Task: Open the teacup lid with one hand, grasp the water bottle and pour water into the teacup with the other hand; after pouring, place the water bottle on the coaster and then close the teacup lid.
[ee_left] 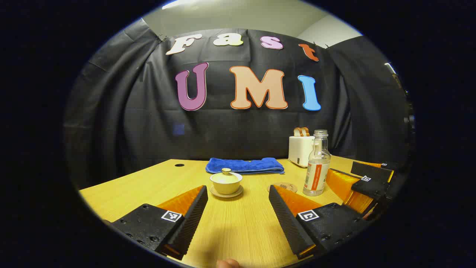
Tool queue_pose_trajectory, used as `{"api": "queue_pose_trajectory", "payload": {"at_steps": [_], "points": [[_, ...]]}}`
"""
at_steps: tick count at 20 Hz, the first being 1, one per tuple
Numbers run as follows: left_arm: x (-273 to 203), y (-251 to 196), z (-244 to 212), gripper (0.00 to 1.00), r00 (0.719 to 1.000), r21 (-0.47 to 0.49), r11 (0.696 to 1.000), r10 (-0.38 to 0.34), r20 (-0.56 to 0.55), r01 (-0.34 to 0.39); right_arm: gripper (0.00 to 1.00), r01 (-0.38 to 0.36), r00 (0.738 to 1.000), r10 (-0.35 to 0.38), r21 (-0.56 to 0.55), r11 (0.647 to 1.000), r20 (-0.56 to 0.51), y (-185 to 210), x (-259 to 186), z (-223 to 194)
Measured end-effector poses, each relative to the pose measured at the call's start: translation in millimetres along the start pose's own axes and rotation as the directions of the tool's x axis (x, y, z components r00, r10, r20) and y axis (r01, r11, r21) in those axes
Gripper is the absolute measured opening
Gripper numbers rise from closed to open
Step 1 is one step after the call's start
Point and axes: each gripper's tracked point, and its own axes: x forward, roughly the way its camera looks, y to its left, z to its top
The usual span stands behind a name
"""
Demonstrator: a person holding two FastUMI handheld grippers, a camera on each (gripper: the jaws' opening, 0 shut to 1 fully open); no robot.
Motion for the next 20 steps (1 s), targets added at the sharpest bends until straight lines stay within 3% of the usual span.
{"api": "queue_pose_trajectory", "payload": {"at_steps": [2,14,19,20], "points": [[0.0,0.6,0.9,1.00,1.000,0.000,1.000,0.000,-0.001,0.000,0.97,0.000,1.000,0.000,0.000,1.000,0.000,-0.3,0.0,-0.6],[0.8,0.8,1.9,0.96,1.000,0.002,1.000,-0.004,-0.002,0.004,0.97,-0.001,1.000,0.001,-0.001,1.000,0.002,-0.2,0.9,-1.0],[-0.3,1.1,1.4,1.00,1.000,0.001,1.000,-0.002,-0.002,0.002,0.97,-0.001,1.000,0.001,-0.001,1.000,0.002,-0.1,1.0,-0.6],[-0.1,0.7,0.8,0.96,1.000,0.002,1.000,-0.001,-0.002,0.001,0.97,-0.001,1.000,0.001,-0.001,1.000,0.002,-0.1,0.9,-1.1]]}}
